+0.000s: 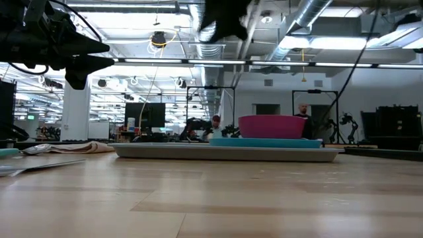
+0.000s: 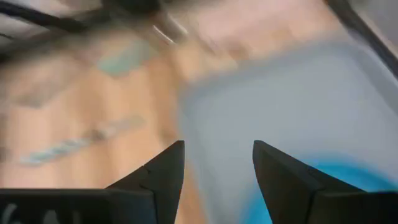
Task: Set up tray
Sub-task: Put the pink napkin to the left of the blue plate on the gray serving tray
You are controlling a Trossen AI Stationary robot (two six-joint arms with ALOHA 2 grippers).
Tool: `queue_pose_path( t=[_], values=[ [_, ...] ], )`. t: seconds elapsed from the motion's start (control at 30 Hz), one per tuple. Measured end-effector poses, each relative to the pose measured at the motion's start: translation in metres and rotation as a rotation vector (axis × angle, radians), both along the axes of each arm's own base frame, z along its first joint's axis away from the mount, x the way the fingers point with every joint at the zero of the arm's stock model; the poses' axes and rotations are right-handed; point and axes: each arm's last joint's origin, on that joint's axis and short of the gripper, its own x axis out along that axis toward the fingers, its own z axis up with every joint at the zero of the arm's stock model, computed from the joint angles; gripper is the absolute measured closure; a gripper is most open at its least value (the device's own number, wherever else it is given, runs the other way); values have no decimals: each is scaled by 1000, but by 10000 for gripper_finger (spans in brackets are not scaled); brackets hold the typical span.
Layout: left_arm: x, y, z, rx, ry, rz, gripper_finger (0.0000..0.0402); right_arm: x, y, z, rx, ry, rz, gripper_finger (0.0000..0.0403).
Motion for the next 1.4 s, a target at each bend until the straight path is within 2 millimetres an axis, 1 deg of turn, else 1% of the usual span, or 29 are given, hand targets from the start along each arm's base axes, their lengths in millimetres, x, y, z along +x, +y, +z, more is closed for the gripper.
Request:
queue_pose_path(
  t=[0.1,0.17,0.23,0.47,0.63,0.7,0.8,0.97,1.03,1.2,1.4],
  values=[
    [0,0,0,0,0,0,232,-27,14,14,-8,-122,48,214],
    [0,0,0,0,0,-1,232,-51,18,17,3,-184,46,213],
    [0,0,0,0,0,-1,232,-75,21,16,24,-275,48,214],
    [0,0,0,0,0,-1,232,-154,32,12,124,-604,212,219],
    [0,0,0,0,0,-1,232,-194,35,8,63,-759,285,217],
    [0,0,0,0,0,-1,232,-207,36,5,48,-813,315,215],
    [0,0,0,0,0,-1,232,-223,36,-7,34,-857,344,214],
    [0,0,0,0,0,-1,232,-242,38,-31,38,-943,367,216],
    [0,0,0,0,0,-1,232,-248,39,-38,44,-993,373,217],
    [0,0,0,0,0,0,232,-260,37,-57,64,-1037,362,221],
    [0,0,0,0,0,0,232,-276,35,-69,86,-1131,348,221]
  ],
)
